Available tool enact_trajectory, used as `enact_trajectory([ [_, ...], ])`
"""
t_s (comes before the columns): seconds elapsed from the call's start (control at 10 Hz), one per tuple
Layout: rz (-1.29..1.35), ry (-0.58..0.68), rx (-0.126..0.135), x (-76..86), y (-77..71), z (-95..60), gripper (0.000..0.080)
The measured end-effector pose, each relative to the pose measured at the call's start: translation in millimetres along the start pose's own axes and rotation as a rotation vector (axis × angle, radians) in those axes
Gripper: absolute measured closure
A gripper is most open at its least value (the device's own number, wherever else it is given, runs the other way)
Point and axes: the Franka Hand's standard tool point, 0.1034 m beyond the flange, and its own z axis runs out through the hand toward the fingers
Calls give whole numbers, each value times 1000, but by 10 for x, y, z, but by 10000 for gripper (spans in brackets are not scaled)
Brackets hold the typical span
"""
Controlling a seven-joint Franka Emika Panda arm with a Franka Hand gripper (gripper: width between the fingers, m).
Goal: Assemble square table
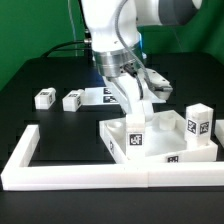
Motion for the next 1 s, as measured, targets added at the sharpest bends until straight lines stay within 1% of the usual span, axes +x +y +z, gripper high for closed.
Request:
enact_trajectory([
  [0.2, -223, 30, 5, 119, 15, 25, 734],
  [0.6, -484, 34, -3, 159, 22, 16, 736],
  [0.7, -659, 30, -8, 290, 27, -13, 736],
  [0.8, -770, 39, -5, 432, 8, -32, 736],
  [0.9, -904, 56, -7, 498, -39, -41, 736],
  [1.0, -1013, 84, -9, 515, -94, -46, 736],
])
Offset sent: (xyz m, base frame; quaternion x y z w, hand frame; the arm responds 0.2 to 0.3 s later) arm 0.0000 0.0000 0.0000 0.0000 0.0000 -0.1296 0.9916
